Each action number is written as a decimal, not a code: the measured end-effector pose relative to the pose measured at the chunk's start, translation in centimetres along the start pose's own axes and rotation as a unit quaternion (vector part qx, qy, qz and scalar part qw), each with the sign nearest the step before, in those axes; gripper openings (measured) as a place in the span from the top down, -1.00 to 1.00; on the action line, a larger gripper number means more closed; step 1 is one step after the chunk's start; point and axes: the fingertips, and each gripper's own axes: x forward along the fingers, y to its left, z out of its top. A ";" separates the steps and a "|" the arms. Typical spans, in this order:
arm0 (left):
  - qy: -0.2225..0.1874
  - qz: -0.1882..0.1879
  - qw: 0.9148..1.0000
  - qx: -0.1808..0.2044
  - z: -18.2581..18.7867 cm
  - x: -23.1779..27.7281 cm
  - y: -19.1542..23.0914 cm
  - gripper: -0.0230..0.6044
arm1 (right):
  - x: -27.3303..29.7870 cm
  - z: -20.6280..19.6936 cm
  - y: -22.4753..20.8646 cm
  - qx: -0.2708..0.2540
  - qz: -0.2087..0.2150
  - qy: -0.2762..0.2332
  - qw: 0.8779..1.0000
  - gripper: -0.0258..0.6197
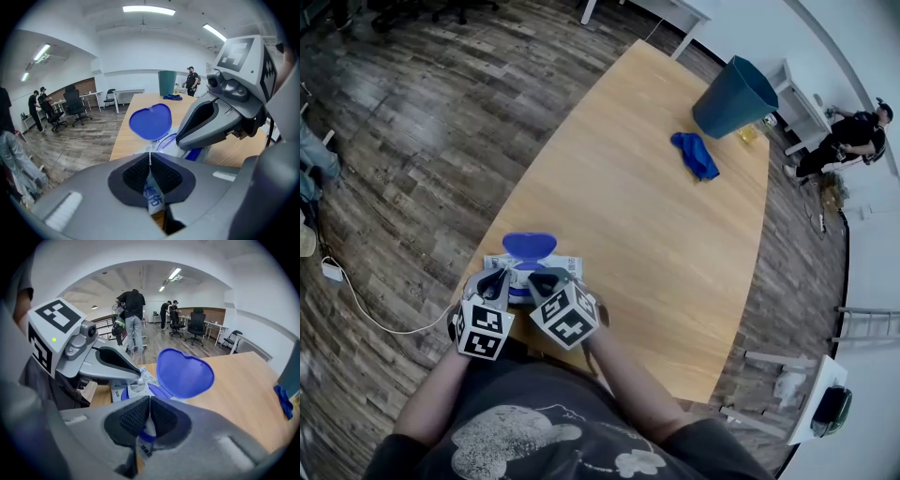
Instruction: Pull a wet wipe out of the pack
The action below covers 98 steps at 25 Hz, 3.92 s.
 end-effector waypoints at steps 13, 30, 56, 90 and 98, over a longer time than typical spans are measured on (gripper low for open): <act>-0.004 0.029 1.000 -0.005 0.5 0.2 0.5 0.82 | -6.2 0.7 -3.3 0.034 -0.055 -0.080 0.995 0.91; -0.111 0.123 0.982 -0.093 4.8 -8.3 -2.7 0.77 | -16.0 -2.3 -4.9 0.094 -0.091 -0.228 0.965 0.91; -0.182 -0.026 0.975 -0.128 -5.3 -23.0 -9.1 0.87 | -22.3 -8.6 13.5 0.163 -0.225 -0.239 0.931 0.91; -0.223 -0.074 0.969 -0.081 -12.0 -36.3 -20.4 0.87 | -31.3 -17.1 30.6 0.163 -0.262 -0.246 0.919 0.92; -0.217 -0.054 0.972 -0.079 -13.5 -38.4 -21.6 0.87 | -30.6 -18.3 33.3 0.144 -0.229 -0.234 0.934 0.92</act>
